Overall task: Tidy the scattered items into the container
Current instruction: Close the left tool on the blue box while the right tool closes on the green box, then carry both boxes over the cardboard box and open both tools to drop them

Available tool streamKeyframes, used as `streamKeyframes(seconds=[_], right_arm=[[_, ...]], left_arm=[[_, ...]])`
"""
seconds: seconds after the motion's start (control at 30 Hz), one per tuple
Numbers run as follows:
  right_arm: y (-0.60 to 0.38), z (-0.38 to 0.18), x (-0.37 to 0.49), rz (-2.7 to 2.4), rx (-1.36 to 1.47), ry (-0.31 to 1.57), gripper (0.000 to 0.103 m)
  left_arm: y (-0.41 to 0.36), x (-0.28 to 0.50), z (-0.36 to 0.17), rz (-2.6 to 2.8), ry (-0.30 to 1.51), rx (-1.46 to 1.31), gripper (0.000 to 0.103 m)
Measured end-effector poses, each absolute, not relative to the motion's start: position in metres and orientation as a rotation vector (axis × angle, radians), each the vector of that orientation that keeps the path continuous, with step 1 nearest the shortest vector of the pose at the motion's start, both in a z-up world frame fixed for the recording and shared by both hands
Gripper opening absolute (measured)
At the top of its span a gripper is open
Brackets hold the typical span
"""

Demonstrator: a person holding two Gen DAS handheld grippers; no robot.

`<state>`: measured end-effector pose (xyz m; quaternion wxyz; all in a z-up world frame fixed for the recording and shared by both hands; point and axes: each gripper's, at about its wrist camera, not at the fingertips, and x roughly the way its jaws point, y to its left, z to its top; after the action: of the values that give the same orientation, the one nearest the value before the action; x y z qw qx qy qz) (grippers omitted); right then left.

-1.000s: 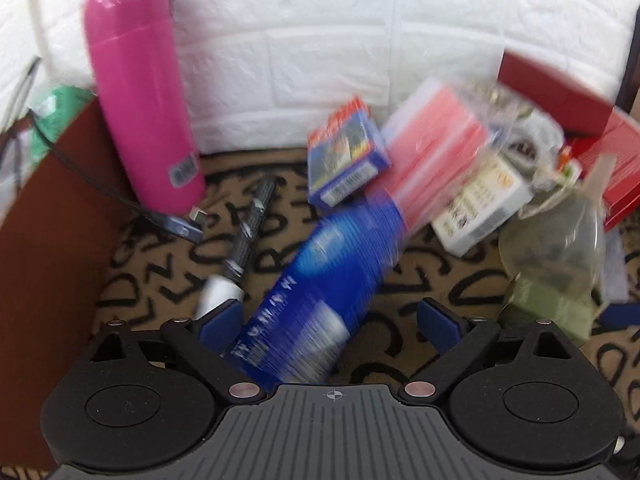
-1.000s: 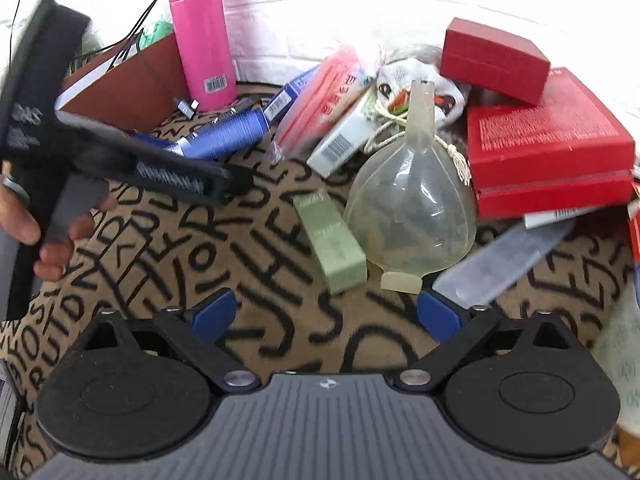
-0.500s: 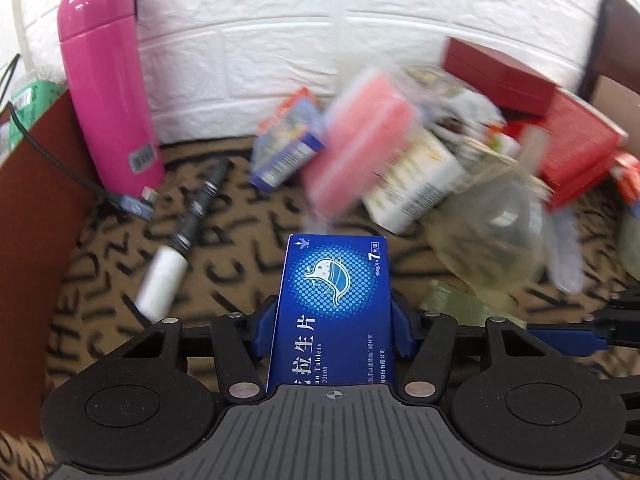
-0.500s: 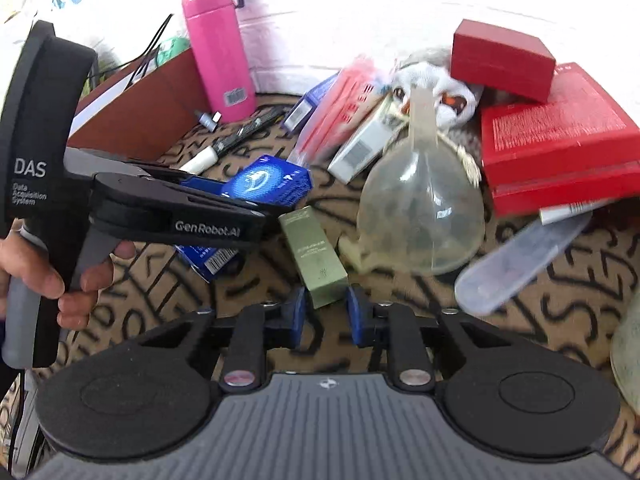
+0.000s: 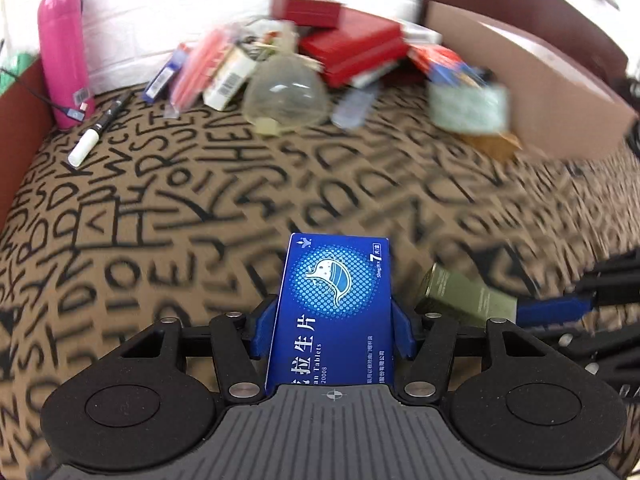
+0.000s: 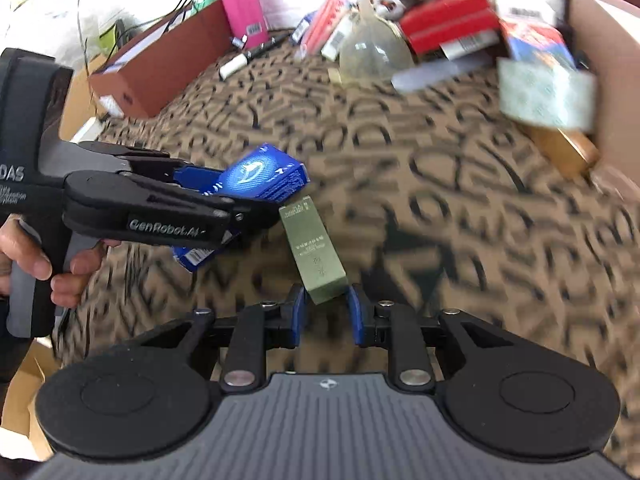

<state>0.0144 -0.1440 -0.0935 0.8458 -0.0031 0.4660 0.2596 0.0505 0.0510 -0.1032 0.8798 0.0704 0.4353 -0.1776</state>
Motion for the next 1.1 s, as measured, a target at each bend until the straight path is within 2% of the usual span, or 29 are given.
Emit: streamKeyframes(seconds=[0.03, 0.1, 0.2, 0.27, 0.33, 0.4, 0.47, 0.53, 0.6, 0.67, 0.7, 0.9, 1.1], right_arm=[[-0.145, -0.093, 0.011, 0.550, -0.019, 0.979, 0.038], [-0.145, -0.091, 0.008, 0.542, -0.051, 0.962, 0.039], [-0.138, -0.089, 0.011, 0.548, -0.100, 0.928, 0.042], [-0.133, -0.090, 0.014, 0.558, -0.107, 0.916, 0.042], [-0.130, -0.093, 0.018, 0.574, -0.083, 0.919, 0.042], [-0.125, -0.095, 0.021, 0.581, -0.077, 0.919, 0.041], [-0.120, -0.097, 0.022, 0.573, -0.087, 0.914, 0.041], [-0.117, -0.097, 0.023, 0.570, -0.096, 0.909, 0.039], [-0.116, -0.099, 0.023, 0.567, -0.116, 0.902, 0.033], [-0.118, -0.100, 0.021, 0.563, -0.118, 0.894, 0.028], [-0.120, -0.099, 0.021, 0.563, -0.106, 0.897, 0.027], [-0.139, -0.090, 0.011, 0.583, -0.026, 0.904, 0.025], [-0.179, -0.060, 0.001, 0.545, 0.006, 0.819, 0.025]], left_arm=[[0.047, 0.044, -0.105, -0.350, 0.909, 0.162, 0.088], [0.044, 0.039, -0.108, -0.320, 0.922, 0.161, 0.092], [0.045, 0.035, -0.107, -0.307, 0.928, 0.139, 0.089], [0.046, 0.035, -0.105, -0.295, 0.928, 0.144, 0.070], [0.048, 0.034, -0.101, -0.285, 0.934, 0.139, 0.062], [0.049, 0.036, -0.101, -0.274, 0.941, 0.131, 0.063], [0.046, 0.035, -0.103, -0.264, 0.933, 0.142, 0.075], [0.042, 0.035, -0.106, -0.254, 0.924, 0.155, 0.077], [0.039, 0.036, -0.106, -0.255, 0.916, 0.154, 0.076], [0.037, 0.036, -0.106, -0.256, 0.910, 0.148, 0.062], [0.035, 0.035, -0.105, -0.255, 0.910, 0.144, 0.059], [0.021, 0.030, -0.092, -0.298, 0.917, 0.080, 0.058], [-0.028, 0.034, -0.055, -0.396, 0.821, 0.075, 0.058]])
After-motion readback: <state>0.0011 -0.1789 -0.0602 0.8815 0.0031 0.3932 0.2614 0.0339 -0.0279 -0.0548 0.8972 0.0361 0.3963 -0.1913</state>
